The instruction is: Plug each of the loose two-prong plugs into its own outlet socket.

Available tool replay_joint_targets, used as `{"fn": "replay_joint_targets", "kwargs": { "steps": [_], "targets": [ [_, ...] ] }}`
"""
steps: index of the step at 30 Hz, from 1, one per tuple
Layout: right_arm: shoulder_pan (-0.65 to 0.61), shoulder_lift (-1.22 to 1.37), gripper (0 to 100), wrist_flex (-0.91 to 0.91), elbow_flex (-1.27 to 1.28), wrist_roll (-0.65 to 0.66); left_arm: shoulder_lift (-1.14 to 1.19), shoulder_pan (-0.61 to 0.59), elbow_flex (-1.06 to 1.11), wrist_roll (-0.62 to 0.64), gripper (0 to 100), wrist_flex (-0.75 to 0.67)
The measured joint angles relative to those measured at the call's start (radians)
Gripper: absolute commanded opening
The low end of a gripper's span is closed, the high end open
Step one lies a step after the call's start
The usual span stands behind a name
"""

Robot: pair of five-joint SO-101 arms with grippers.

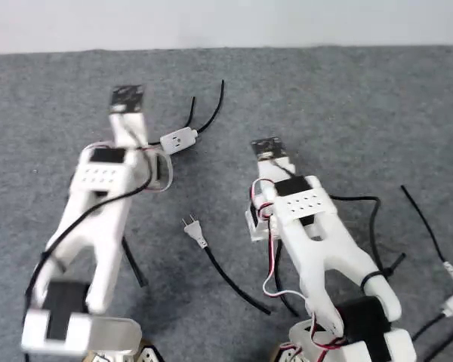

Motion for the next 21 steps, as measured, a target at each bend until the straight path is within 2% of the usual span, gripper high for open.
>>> {"fn": "replay_joint_targets", "kwargs": {
  "steps": [3, 8, 17, 21],
  "targets": [
    [-0.072, 0.000, 12.2, -0.015, 0.000, 0.018, -0.187, -0.095, 0.184, -0.068, 2, -0.058],
    [-0.183, 0.000, 11.7, -0.034, 0.000, 0.075, -0.416, -0.226, 0.451, -0.198, 2, -0.129],
    [-0.327, 0.000, 11.7, -0.080, 0.000, 0.098, -0.450, -0.342, 0.493, -0.319, 2, -0.138],
    [-0.348, 0.000, 11.7, 0.021, 0.000, 0.207, -0.450, -0.427, 0.493, -0.342, 2, -0.138]
  ]
}}
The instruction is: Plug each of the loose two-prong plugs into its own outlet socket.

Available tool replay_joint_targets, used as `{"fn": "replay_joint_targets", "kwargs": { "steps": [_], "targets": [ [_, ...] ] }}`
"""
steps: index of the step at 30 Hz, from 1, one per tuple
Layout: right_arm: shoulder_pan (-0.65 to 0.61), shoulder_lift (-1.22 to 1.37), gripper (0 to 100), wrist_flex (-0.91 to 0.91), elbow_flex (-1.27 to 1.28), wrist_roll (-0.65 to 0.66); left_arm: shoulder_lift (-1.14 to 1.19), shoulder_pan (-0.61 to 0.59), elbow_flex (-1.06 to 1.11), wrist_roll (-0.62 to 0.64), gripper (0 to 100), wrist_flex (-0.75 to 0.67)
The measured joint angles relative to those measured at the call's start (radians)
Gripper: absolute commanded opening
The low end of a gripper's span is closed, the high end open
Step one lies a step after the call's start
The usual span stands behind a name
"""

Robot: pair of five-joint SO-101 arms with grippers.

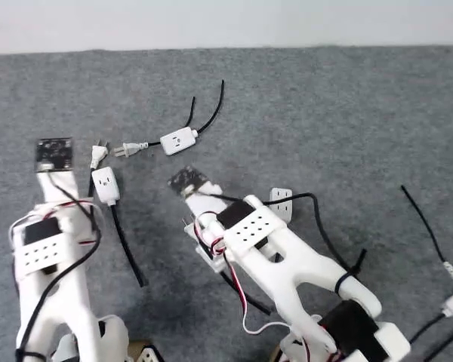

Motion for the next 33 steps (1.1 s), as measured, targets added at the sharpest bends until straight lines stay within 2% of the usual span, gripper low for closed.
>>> {"fn": "replay_joint_targets", "kwargs": {
  "steps": [4, 7, 11, 16, 18, 21, 25, 33],
  "targets": [
    [-0.015, 0.000, 11.7, 0.049, 0.005, 0.147, 0.000, -0.072, 0.000, -0.003, 2, -0.017],
    [-0.014, 0.000, 11.7, 0.048, 0.043, 0.315, 0.000, -0.117, 0.000, 0.035, 2, -0.046],
    [0.014, 0.000, 11.7, 0.066, 0.069, 0.710, 0.000, -0.175, 0.000, 0.095, 2, -0.086],
    [0.114, 0.000, 11.7, 0.132, 0.048, 1.333, 0.000, -0.187, 0.000, 0.106, 2, -0.100],
    [0.141, 0.000, 11.7, 0.140, 0.014, 1.501, 0.000, -0.189, 0.000, 0.107, 2, -0.100],
    [0.160, 0.000, 11.7, 0.140, -0.021, 1.685, 0.000, -0.189, 0.000, 0.107, 2, -0.100],
    [0.115, 0.000, 11.9, 0.140, -0.028, 1.800, 0.000, -0.189, 0.000, 0.107, 2, -0.107],
    [-0.083, 0.005, 11.7, 0.140, -0.028, 1.823, 0.000, -0.189, 0.000, 0.107, 2, -0.120]
  ]
}}
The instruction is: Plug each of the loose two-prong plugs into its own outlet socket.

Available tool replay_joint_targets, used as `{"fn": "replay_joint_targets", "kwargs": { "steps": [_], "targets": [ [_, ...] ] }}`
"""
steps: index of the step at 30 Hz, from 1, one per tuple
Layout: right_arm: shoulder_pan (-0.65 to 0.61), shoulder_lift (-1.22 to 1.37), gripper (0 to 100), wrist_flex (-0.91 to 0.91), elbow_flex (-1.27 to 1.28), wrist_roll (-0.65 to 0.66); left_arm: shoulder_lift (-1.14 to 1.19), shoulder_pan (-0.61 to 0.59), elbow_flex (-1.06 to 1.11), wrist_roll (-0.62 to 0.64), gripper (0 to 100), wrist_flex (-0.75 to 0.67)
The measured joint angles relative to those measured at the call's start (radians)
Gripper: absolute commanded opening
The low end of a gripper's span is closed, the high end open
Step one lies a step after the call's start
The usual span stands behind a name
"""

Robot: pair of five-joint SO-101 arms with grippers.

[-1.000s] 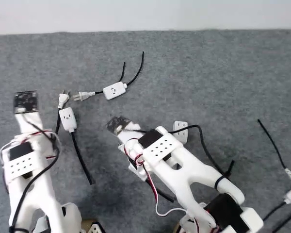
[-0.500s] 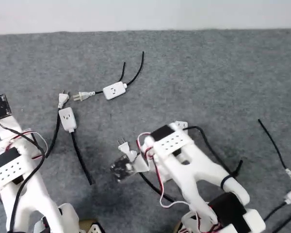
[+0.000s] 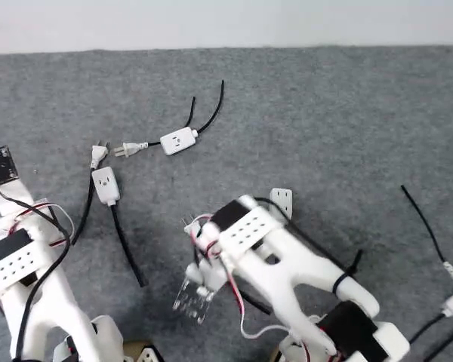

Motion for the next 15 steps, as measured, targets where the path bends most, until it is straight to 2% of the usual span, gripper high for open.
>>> {"fn": "replay_joint_targets", "kwargs": {
  "steps": [4, 9, 13, 15],
  "targets": [
    [-0.061, 0.100, 11.7, -0.014, 0.000, 0.000, 0.000, 0.000, 0.000, 0.000, 2, 0.000],
    [-0.064, 0.259, 11.4, -0.031, -0.081, -0.032, 0.000, 0.000, 0.000, 0.000, 2, 0.000],
    [-0.068, 0.353, 0.2, 0.043, -0.193, -0.051, 0.000, 0.000, 0.000, 0.000, 2, 0.000],
    [-0.068, 0.396, 2.0, 0.080, -0.242, -0.051, 0.000, 0.000, 0.000, 0.000, 2, 0.000]
  ]
}}
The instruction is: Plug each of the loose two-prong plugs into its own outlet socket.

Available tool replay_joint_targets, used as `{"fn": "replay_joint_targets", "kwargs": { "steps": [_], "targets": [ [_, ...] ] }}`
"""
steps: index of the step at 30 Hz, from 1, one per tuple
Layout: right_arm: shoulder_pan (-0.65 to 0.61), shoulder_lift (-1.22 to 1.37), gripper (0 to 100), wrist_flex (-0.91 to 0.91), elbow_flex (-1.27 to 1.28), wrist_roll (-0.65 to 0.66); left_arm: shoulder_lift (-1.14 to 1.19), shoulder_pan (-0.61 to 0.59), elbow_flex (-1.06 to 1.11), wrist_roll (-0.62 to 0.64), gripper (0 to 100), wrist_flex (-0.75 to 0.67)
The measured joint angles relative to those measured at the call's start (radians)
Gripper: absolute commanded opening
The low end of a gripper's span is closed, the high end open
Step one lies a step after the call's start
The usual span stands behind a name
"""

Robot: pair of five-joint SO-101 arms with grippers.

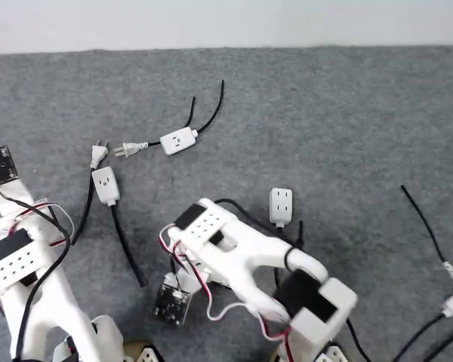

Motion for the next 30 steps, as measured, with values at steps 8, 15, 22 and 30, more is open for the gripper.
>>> {"fn": "replay_joint_targets", "kwargs": {
  "steps": [8, 15, 22, 30],
  "targets": [
    [0.000, 0.055, 0.9, 0.189, -0.132, -0.121, 0.000, 0.000, 0.000, 0.000, 2, 0.000],
    [0.008, 0.055, 0.9, 0.290, -0.196, -0.189, 0.000, 0.000, 0.000, 0.000, 2, 0.000],
    [0.012, 0.055, 12.4, 0.037, -0.199, -0.400, 0.000, 0.000, 0.000, 0.000, 2, 0.000],
    [0.014, 0.157, 20.1, 0.083, -0.344, -0.195, 0.002, 0.000, 0.000, -0.006, 2, -0.003]
  ]
}}
